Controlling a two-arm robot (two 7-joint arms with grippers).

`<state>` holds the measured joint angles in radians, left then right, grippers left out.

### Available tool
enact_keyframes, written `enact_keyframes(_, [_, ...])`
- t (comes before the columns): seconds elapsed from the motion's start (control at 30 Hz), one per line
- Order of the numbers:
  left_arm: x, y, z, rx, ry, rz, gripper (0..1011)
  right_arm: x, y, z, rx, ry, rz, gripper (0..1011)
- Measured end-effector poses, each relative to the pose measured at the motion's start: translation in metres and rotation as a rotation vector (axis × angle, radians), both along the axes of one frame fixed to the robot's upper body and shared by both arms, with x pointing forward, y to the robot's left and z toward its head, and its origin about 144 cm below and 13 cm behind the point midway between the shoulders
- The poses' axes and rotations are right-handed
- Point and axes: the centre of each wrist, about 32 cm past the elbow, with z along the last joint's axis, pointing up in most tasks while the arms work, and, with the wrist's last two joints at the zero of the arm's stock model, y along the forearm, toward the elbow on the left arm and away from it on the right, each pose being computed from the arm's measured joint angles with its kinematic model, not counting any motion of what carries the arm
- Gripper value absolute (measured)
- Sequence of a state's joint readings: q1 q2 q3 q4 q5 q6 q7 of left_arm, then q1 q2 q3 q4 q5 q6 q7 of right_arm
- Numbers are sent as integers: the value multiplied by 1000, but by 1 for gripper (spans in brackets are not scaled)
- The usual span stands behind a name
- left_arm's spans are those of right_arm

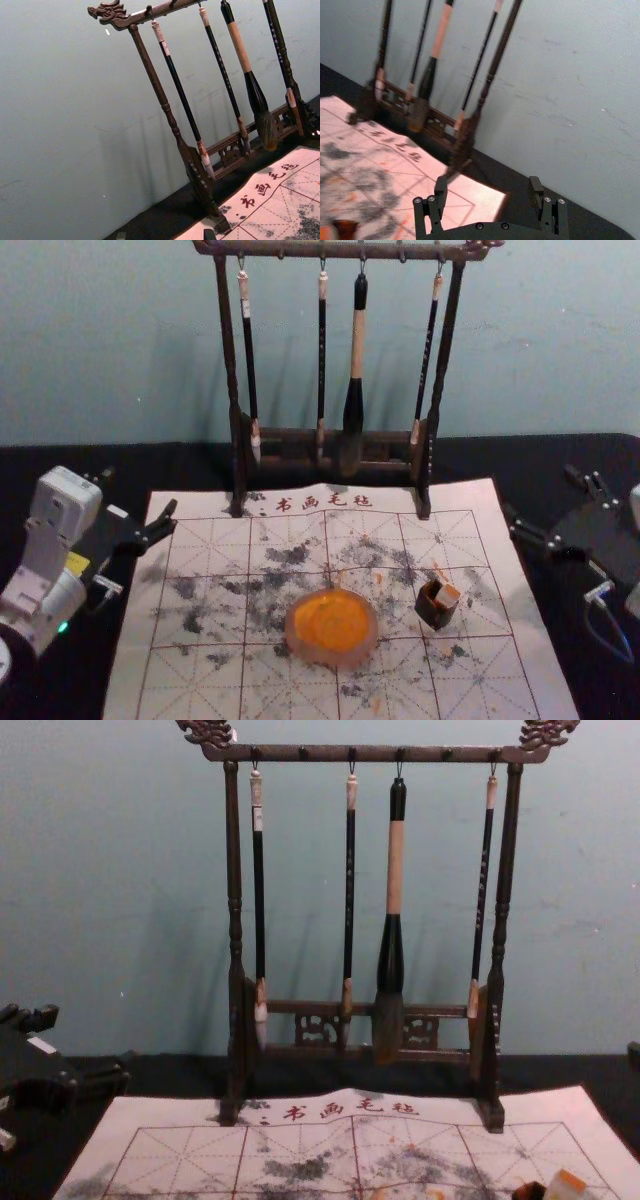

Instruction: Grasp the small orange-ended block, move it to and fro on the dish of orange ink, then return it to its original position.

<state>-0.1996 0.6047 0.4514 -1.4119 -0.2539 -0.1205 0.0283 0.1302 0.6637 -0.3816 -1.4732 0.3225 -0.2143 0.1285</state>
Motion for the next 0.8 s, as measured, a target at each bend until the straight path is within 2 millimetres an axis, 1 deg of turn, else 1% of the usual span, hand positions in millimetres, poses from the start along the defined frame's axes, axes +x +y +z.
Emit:
enact_keyframes(0.17, [0,0,0,0,0,0,1001,-16,-4,6,41,18,71,1000])
enact_keyframes(0.37, [0,0,0,0,0,0,1001,-31,-6,6,57,53,161,1000])
enact_keyframes(0.6, [0,0,0,0,0,0,1001,-38,-3,3,51,96,257,1000])
enact_keyframes(0.8, [0,0,0,0,0,0,1001,-37,1,-1,55,145,325,1000])
